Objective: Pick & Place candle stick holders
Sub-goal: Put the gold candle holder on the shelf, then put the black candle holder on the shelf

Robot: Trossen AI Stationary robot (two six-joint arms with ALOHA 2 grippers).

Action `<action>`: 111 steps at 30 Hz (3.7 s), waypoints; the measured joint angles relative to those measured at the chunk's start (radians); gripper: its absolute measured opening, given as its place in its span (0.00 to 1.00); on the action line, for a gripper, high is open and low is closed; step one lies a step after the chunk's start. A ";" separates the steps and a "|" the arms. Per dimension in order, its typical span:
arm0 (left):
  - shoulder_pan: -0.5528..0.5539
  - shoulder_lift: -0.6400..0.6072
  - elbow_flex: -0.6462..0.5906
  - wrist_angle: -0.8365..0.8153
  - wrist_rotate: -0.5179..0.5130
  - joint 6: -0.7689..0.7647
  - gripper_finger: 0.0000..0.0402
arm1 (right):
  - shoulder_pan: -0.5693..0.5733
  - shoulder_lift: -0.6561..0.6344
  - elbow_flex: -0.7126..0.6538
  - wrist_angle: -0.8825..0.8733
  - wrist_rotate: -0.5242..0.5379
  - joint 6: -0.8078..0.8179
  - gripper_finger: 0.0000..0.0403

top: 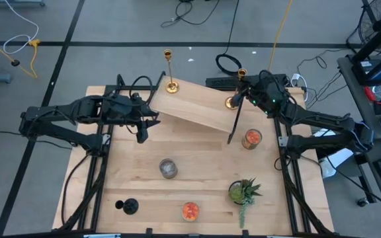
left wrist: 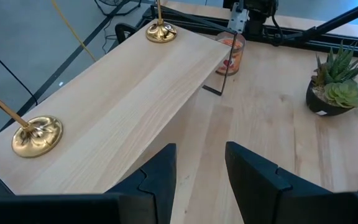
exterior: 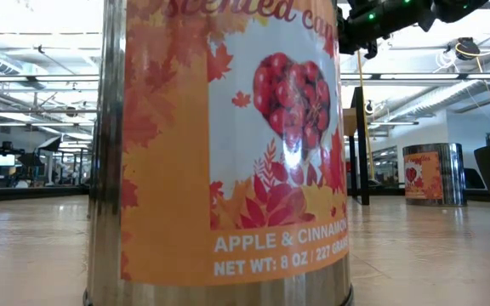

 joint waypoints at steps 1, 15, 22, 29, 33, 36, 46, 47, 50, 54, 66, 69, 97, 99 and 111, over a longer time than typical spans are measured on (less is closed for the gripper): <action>0.000 0.000 0.000 -0.001 0.000 0.000 0.36 | 0.000 0.000 0.000 -0.003 0.000 -0.001 0.02; -0.006 -0.001 0.000 -0.010 0.000 0.002 0.36 | 0.000 -0.005 -0.003 -0.047 0.003 -0.048 0.30; -0.081 -0.024 0.000 -0.030 -0.029 -0.011 0.36 | 0.001 -0.050 -0.003 -0.186 0.006 -0.047 0.46; -0.242 -0.045 0.000 -0.170 -0.249 -0.174 0.36 | 0.019 -0.125 -0.002 -0.358 0.080 -0.004 0.56; -0.365 -0.041 0.000 -0.247 -0.346 -0.306 0.36 | 0.047 -0.156 -0.002 -0.475 0.079 0.032 0.60; -0.464 -0.040 0.000 -0.248 -0.394 -0.373 0.36 | 0.076 -0.167 -0.002 -0.515 0.077 0.036 0.61; -0.807 -0.027 -0.031 -0.407 -0.430 -0.454 0.36 | 0.240 -0.164 -0.002 -0.591 0.076 0.111 0.60; -0.837 -0.027 -0.045 -0.424 -0.429 -0.477 0.36 | 0.258 -0.164 -0.002 -0.602 0.076 0.115 0.60; -0.911 -0.028 -0.099 -0.437 -0.403 -0.574 0.36 | 0.315 -0.164 -0.002 -0.608 0.076 0.145 0.60; -0.996 -0.028 -0.194 -0.405 -0.320 -0.724 0.36 | 0.386 -0.164 -0.002 -0.593 0.076 0.163 0.60; -1.176 -0.027 -0.532 0.157 -0.114 -0.796 0.36 | 0.534 -0.163 -0.002 -0.483 0.075 0.159 0.60; -1.203 -0.027 -0.618 0.324 -0.113 -0.710 0.36 | 0.555 -0.163 -0.002 -0.461 0.076 0.144 0.60; -1.217 -0.027 -0.778 0.471 -0.107 -0.828 0.36 | 0.577 -0.079 -0.002 -0.462 0.076 0.129 0.60; -1.216 -0.027 -0.778 0.472 -0.140 -0.844 0.36 | 0.577 -0.072 -0.002 -0.462 0.076 0.127 0.60; -1.217 -0.027 -0.778 0.501 -0.120 -0.765 0.36 | 0.577 -0.064 -0.002 -0.461 0.076 0.103 0.60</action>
